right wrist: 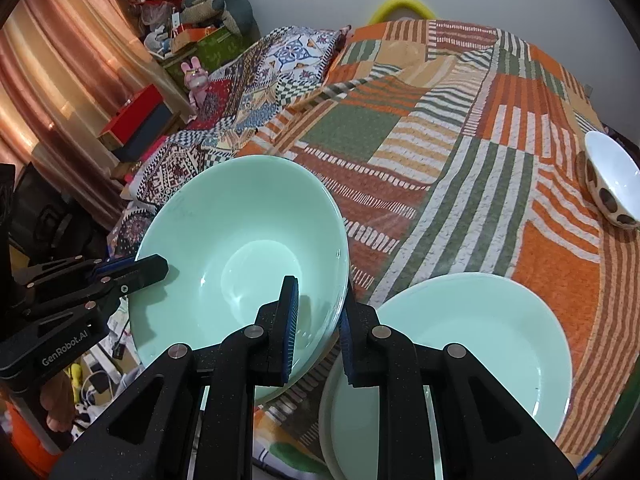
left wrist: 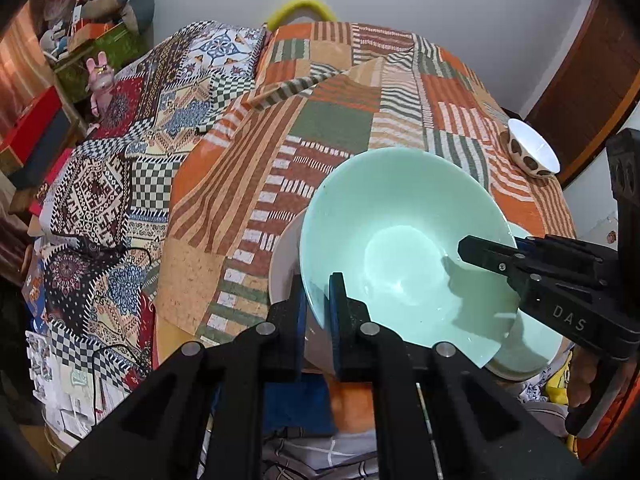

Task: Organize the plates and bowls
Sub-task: 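Lift the mint green bowl with both grippers and carry it toward the pink bowl, then lower the mint green bowl into the pink bowl with both grippers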

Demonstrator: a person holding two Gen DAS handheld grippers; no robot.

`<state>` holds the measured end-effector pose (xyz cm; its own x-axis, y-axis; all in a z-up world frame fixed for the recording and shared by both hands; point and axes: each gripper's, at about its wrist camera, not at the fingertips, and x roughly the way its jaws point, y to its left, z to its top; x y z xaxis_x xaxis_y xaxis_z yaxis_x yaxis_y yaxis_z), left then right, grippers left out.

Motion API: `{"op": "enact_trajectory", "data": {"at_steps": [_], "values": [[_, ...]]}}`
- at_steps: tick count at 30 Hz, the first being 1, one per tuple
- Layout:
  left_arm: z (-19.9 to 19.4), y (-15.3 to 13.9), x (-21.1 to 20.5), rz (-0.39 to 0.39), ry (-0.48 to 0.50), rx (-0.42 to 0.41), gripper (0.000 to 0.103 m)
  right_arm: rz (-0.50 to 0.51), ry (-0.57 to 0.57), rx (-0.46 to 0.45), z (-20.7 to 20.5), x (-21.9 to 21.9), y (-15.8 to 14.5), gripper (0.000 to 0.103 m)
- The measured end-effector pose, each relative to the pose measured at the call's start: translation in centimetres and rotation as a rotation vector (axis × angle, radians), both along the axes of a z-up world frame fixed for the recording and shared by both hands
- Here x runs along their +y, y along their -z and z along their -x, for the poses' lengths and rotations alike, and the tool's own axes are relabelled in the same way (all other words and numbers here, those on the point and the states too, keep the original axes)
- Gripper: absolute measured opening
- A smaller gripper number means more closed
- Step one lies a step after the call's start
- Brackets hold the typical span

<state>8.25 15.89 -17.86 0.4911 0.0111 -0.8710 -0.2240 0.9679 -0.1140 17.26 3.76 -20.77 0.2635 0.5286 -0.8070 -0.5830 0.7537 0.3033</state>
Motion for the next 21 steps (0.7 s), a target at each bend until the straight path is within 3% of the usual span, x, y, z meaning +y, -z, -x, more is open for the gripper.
{"op": "enact_trajectory", "data": {"at_steps": [21], "values": [[-0.5, 4.5, 1.4, 0.042, -0.037, 0.079, 0.009, 0.074, -0.023, 0.055, -0.6, 2.2, 2.9, 0.019]]}}
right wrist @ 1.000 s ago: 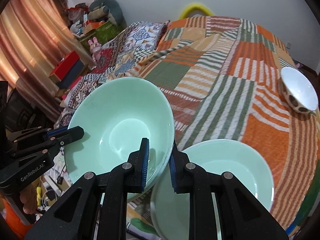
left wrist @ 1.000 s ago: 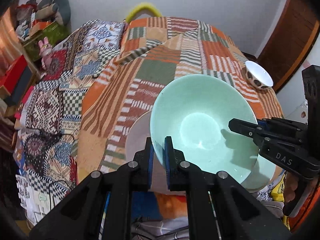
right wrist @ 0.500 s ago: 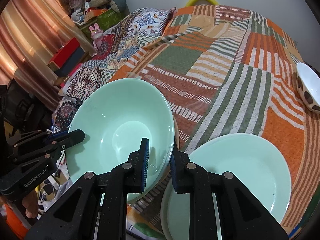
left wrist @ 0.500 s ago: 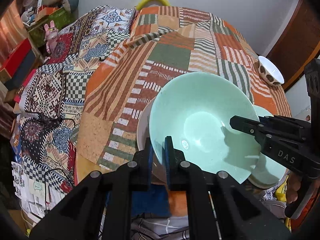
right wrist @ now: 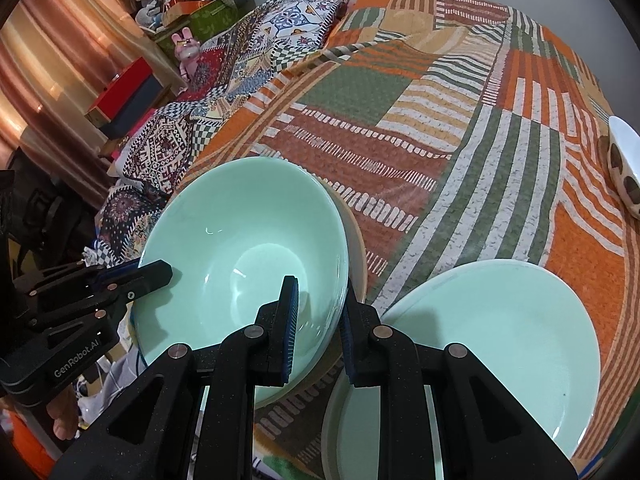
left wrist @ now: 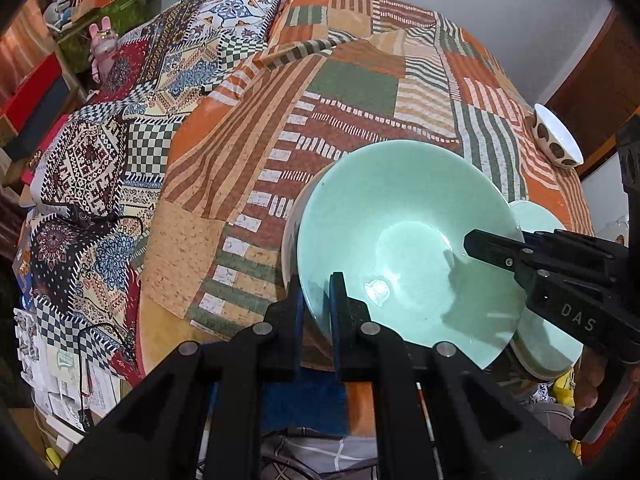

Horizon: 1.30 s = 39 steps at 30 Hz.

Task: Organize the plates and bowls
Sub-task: 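Lower the mint green bowl into the pink bowl with both grippers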

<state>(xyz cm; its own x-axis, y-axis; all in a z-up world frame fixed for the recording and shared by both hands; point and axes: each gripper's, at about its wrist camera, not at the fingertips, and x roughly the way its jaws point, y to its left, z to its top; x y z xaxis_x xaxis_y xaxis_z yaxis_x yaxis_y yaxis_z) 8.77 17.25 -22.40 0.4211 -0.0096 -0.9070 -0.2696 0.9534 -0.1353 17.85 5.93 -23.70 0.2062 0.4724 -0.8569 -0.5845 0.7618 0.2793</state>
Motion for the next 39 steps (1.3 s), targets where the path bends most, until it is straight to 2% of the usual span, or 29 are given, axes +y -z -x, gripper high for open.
{"op": "enact_trajectory", "data": {"at_steps": [9, 16, 25, 35, 39], "values": [[-0.3, 0.3, 0.5, 0.002, -0.015, -0.003, 0.01, 0.006, -0.016, -0.014, 0.1, 0.4, 0.0, 0.02], [-0.4, 0.4, 0.4, -0.035, -0.023, -0.008, 0.01, 0.019, -0.031, -0.023, 0.1, 0.8, 0.1, 0.02], [-0.5, 0.8, 1.0, -0.044, -0.042, 0.002, 0.012, 0.034, -0.043, -0.041, 0.4, 1.1, 0.0, 0.02], [-0.7, 0.6, 1.1, -0.025, -0.038, 0.008, 0.012, 0.006, -0.041, -0.026, 0.2, 0.4, -0.1, 0.02], [-1.0, -0.7, 1.0, -0.033, -0.036, -0.013, 0.012, -0.022, -0.036, -0.008, -0.1, -0.4, -0.5, 0.018]]}}
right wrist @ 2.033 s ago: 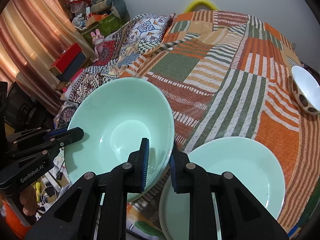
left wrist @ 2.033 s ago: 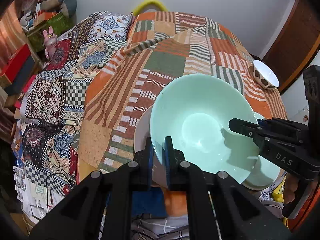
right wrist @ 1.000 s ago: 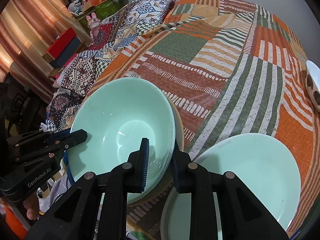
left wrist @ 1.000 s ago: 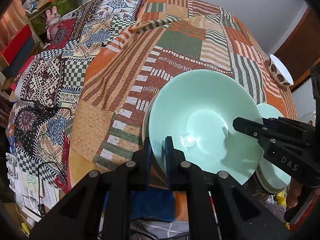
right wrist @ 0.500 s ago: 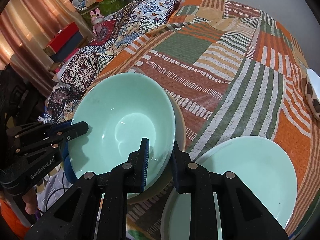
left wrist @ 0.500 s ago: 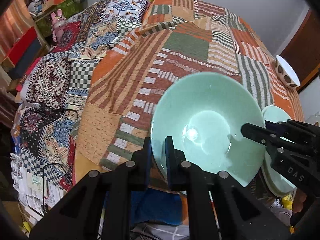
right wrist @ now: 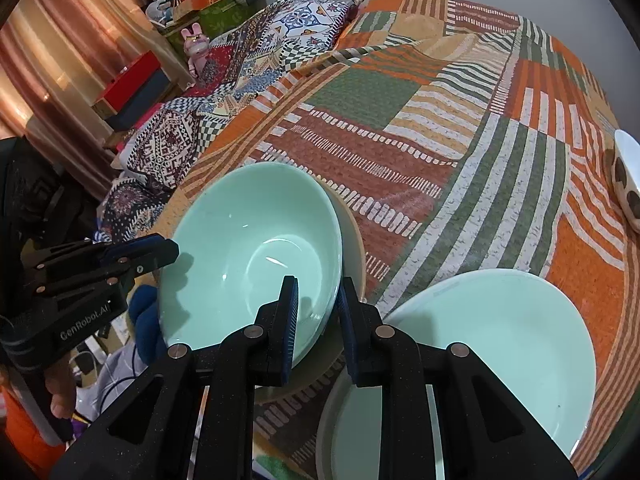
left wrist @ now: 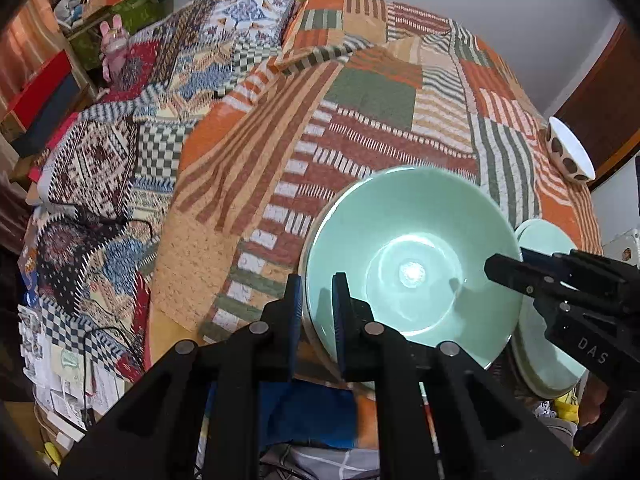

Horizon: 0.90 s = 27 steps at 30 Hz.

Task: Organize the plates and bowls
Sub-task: 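Lower the mint green bowl into the pink bowl with both grippers, then open both grippers and release the mint green bowl, then move both grippers to the small white bowl and close on its rim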

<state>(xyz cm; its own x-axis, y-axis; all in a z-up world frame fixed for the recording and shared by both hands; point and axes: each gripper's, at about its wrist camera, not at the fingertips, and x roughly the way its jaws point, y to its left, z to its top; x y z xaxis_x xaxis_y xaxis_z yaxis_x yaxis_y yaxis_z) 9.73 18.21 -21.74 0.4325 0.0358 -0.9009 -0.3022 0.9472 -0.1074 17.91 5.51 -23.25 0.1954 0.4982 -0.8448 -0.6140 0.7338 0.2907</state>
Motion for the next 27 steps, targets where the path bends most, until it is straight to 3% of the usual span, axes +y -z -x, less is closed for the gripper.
{"op": "enact_trajectory", "data": {"at_steps": [8, 17, 19, 22, 27], "values": [[-0.5, -3.1, -1.4, -0.06, 0.03, -0.065, 0.019, -0.013, 0.045, -0.089, -0.4, -2.1, -2.3, 0.027], [-1.3, -8.6, -5.4, -0.093, 0.12, -0.194, 0.02, -0.1, 0.168, -0.159, -2.0, -7.9, -6.0, 0.028], [-1.6, -10.3, -6.8, -0.097, 0.147, -0.237, 0.026, -0.106, 0.2, -0.192, -2.2, -9.4, -7.0, 0.029], [-2.3, -12.5, -8.8, -0.093, 0.182, -0.307, 0.042, -0.121, 0.268, -0.261, -2.4, -12.8, -8.9, 0.038], [-4.7, -15.4, -13.0, -0.105, 0.251, -0.372, 0.048, -0.141, 0.372, -0.337, -2.8, -18.1, -11.2, 0.047]]}}
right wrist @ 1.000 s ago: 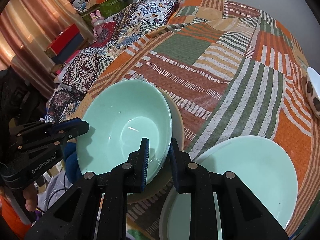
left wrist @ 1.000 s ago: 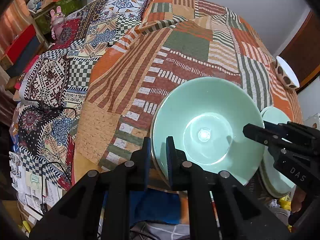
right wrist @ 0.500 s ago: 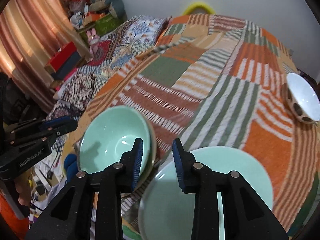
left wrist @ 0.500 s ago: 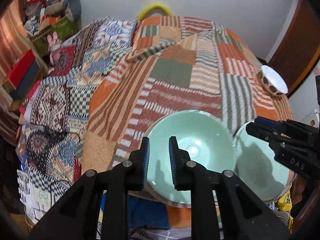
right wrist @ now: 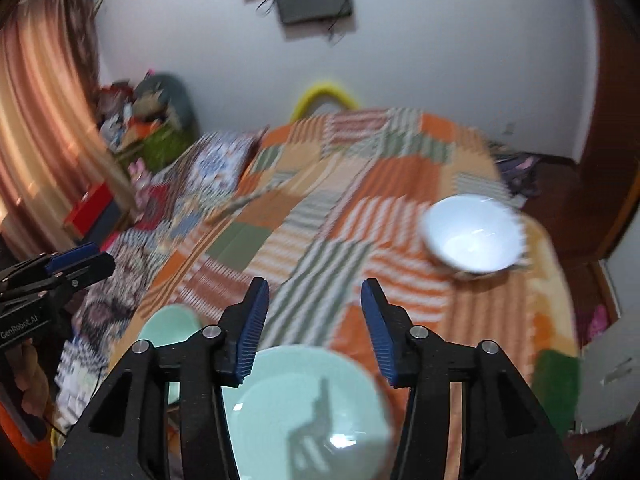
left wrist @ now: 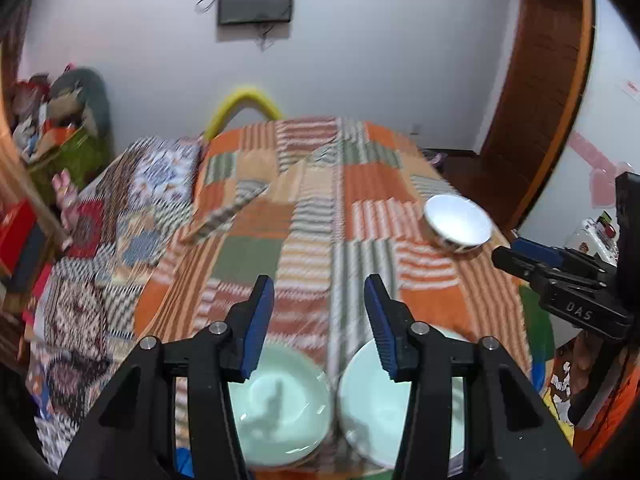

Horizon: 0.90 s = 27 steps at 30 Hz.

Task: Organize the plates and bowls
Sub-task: 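Move both grippers to the small white bowl and close on its rim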

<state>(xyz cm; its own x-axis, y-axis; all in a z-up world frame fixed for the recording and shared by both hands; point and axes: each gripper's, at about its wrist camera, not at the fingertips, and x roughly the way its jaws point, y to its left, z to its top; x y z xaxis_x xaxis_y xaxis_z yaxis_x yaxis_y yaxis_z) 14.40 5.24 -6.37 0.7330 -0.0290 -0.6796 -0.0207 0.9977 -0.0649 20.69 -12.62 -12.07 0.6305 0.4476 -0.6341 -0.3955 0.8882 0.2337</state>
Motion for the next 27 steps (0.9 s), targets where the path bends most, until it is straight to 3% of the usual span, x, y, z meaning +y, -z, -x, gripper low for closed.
{"op": "enact_trajectory", "data": {"at_steps": [4, 7, 12, 20, 27], "values": [[-2.1, -1.5, -3.0, 0.002, 0.045, -0.027, 0.062, -0.013, 0.09, -0.034, -0.8, -4.2, -1.4, 0.047], [-4.0, -2.1, -5.5, -0.001, 0.076, -0.039, 0.065, -0.018, 0.138, -0.05, -1.3, -6.3, -2.0, 0.049], [-8.0, -2.0, -8.5, 0.012, 0.129, -0.02, 0.069, -0.02, 0.218, -0.085, -2.3, -9.5, -2.5, 0.063], [-15.6, 1.4, -11.8, 0.013, 0.191, 0.039, 0.072, -0.028, 0.28, -0.039, -6.6, -12.3, -0.4, 0.063], [-21.4, 6.8, -13.7, 0.038, 0.2, 0.14, 0.072, -0.015, 0.305, 0.042, -10.6, -13.0, 3.4, 0.063]]}}
